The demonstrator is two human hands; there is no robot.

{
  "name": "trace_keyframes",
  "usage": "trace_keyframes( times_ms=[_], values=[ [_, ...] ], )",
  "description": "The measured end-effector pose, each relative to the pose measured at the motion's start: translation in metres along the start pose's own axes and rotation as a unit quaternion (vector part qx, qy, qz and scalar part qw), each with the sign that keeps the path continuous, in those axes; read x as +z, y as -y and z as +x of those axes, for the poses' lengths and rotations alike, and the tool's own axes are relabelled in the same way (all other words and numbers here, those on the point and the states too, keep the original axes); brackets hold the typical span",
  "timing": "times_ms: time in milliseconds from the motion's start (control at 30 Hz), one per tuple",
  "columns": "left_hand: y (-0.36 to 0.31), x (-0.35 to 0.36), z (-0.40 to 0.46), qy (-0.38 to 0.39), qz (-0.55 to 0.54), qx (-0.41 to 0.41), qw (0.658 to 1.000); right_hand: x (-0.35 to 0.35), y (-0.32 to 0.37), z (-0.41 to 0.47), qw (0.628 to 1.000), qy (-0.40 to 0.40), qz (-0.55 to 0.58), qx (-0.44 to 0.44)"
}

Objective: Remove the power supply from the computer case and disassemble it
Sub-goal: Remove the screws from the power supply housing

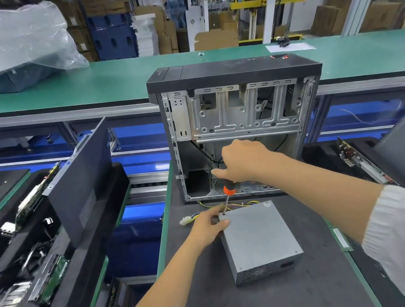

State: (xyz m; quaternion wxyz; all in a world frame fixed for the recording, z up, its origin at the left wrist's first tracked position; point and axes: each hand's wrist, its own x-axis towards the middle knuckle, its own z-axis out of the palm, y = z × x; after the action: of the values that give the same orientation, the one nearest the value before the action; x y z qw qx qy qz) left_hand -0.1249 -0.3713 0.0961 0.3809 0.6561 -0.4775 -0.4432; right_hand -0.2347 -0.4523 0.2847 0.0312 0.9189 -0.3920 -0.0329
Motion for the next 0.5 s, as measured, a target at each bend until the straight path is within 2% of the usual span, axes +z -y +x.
trace_keyframes(
  times_ms=[67, 233, 367, 433, 500],
  values=[
    [-0.003, -0.002, 0.000, -0.040, -0.003, 0.008, 0.999, -0.003, 0.002, 0.004, 0.999, 0.014, -0.037, -0.030],
    [-0.026, -0.008, 0.000, -0.087, -0.092, 0.098, 0.987, -0.016, 0.001, 0.015, 0.977, 0.082, -0.094, -0.175],
    [-0.044, -0.013, 0.001, -0.097, -0.034, 0.138, 0.985, -0.018, -0.004, 0.017, 0.952, 0.094, -0.136, -0.258],
    [-0.045, -0.012, 0.000, -0.097, -0.026, 0.137, 0.985, -0.018, -0.007, 0.017, 0.959, 0.078, -0.088, -0.258],
    [-0.044, -0.011, -0.001, -0.116, -0.020, 0.139, 0.983, -0.021, -0.011, 0.017, 0.977, 0.075, -0.043, -0.196]
  ],
)
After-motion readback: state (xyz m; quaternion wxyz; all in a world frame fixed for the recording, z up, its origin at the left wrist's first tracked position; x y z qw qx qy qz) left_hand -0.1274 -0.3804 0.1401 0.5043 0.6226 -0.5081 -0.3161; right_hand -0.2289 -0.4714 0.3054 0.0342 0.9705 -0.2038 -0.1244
